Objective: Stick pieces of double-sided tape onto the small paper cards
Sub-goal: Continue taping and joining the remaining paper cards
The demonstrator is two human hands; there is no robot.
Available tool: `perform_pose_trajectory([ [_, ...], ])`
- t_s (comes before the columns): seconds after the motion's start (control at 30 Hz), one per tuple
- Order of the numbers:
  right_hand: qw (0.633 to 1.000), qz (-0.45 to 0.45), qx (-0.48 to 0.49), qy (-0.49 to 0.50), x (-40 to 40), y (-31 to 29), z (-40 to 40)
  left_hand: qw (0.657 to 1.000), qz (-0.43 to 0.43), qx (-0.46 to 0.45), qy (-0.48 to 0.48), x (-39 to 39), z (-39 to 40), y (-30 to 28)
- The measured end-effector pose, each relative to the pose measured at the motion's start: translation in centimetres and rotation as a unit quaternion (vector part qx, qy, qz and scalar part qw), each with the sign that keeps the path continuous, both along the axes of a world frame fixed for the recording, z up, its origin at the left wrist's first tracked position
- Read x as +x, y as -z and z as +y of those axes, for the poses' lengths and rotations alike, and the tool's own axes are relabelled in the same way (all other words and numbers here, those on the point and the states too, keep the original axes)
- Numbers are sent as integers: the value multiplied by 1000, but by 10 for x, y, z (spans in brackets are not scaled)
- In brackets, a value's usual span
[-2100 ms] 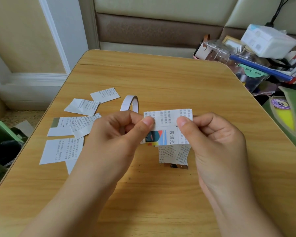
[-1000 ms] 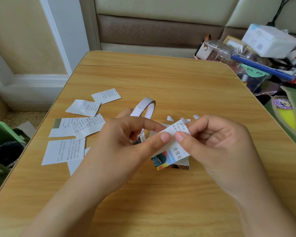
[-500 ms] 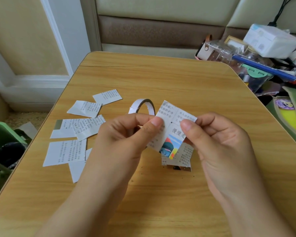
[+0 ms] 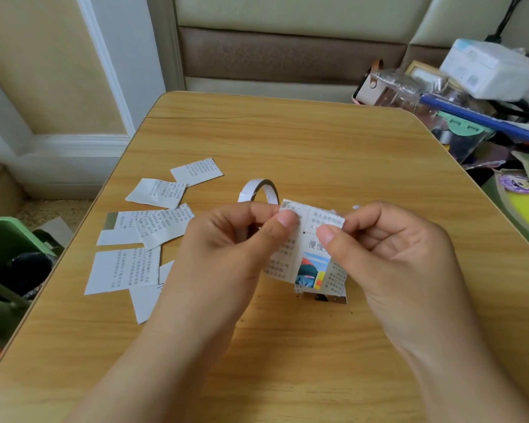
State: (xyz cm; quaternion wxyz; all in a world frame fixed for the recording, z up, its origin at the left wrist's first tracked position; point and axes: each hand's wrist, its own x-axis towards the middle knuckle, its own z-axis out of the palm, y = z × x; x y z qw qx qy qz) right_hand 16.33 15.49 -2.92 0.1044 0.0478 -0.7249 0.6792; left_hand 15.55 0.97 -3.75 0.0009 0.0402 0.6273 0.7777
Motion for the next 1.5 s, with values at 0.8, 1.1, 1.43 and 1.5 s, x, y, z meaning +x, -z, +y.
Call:
perform_pose_trajectory([
  [0.8, 998, -23, -45, 38, 0, -2, -4, 1000, -7, -18, -12, 2, 0, -2],
  [1.1, 998, -21, -60, 1, 1, -5, -4, 996, 39, -78, 26, 1, -1, 2],
  [1.43, 1000, 1, 18, -11, 0, 0, 2, 999, 2, -37, 34, -1, -4, 2],
  [1.5, 999, 13, 40, -12, 1, 0, 2, 998, 13, -39, 41, -1, -3, 0],
])
